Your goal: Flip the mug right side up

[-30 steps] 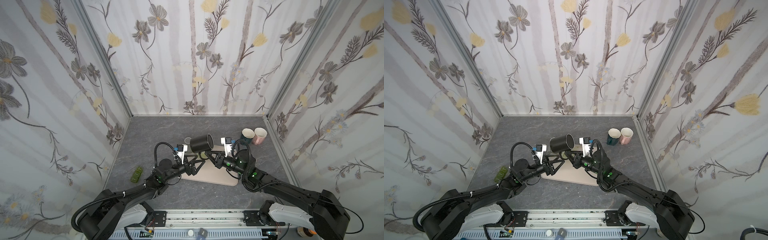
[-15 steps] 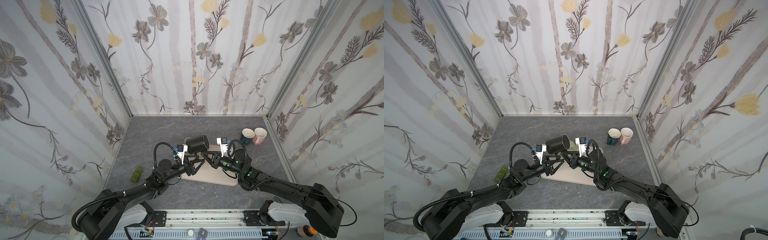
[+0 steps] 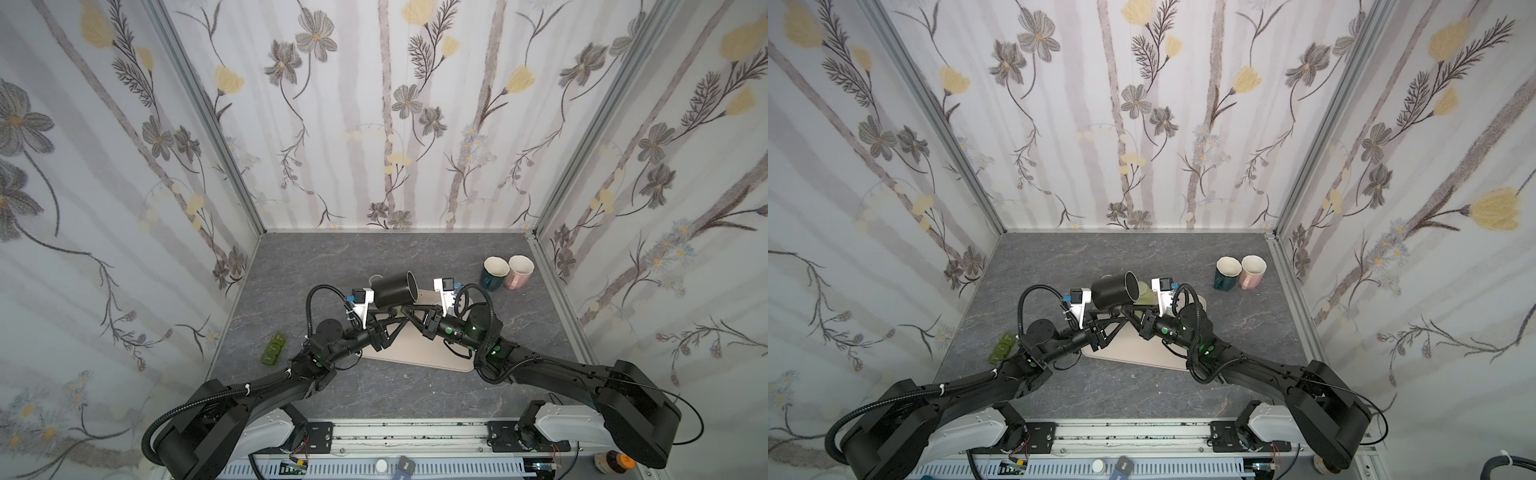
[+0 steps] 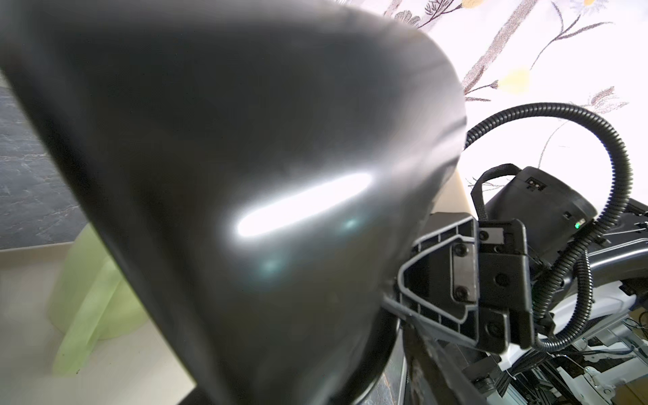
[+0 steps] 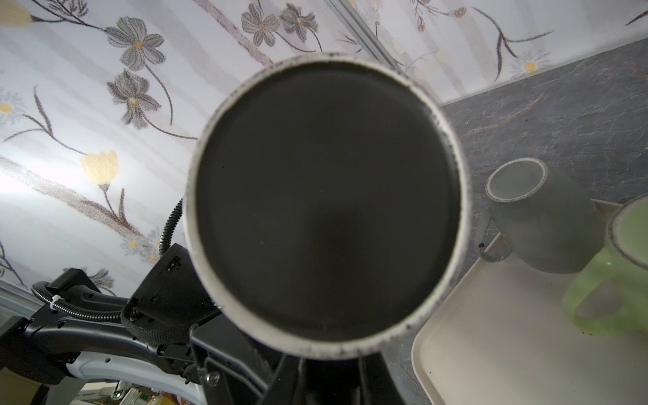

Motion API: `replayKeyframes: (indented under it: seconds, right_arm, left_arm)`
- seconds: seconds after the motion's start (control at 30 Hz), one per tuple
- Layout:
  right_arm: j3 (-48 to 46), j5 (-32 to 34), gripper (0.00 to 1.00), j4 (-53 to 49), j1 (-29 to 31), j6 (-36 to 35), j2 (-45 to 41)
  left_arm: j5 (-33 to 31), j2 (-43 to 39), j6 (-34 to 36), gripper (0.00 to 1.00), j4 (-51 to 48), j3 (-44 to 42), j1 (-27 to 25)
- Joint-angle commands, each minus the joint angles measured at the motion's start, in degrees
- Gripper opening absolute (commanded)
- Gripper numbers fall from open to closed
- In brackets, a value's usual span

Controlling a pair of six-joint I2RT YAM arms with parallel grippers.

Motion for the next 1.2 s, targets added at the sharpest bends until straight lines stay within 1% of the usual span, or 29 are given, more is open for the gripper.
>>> replayKeyframes:
  seconds: [0.0, 0.2, 0.4, 0.57, 0.67, 0.77, 0.87, 1.17]
  right_arm:
    - [-0.14, -2.17, 0.0, 8.66, 0.19, 0.46, 0.23]
    - [-1.37, -1.74, 0.0, 8.84, 0.19, 0.2, -0.81]
    - [-2.45, -1.32, 0.0, 8.58, 0.19, -0.2, -2.25]
    - [-3.21, -1.74, 0.0, 9.0, 0.19, 0.15, -2.68]
    - [-3.62, -1.9, 0.0, 9.93, 0.19, 0.59, -2.58]
    - [-3.79, -1.88, 0.0, 11.21, 0.19, 1.11, -1.95]
    - [-3.7, -2.3, 0.0, 12.58, 0.19, 1.65, -0.79]
    - [-3.53, -2.16, 0.0, 14.07, 0.19, 2.13, 1.18]
  left_arm:
    - [-2.53, 1.53, -0.43, 0.61, 4.77, 1.12, 0.02]
    - [-4.84, 2.76, -0.47, 0.57, 5.56, 2.69, 0.1]
    - [-5.86, 3.02, 0.69, 0.53, 4.06, 4.49, 0.11]
    - [-6.31, 3.99, 0.77, 0.53, 4.19, 4.77, 0.2]
    - [-6.65, 4.66, 0.59, 0.57, 3.77, 5.2, 0.17]
    - [-6.22, 5.42, -0.21, 0.59, 5.16, 5.38, 0.2]
    - [-5.16, 7.14, -1.18, 0.59, 7.21, 5.64, 0.2]
    - [-1.9, 7.59, -2.56, 0.52, 9.77, 7.39, 0.15]
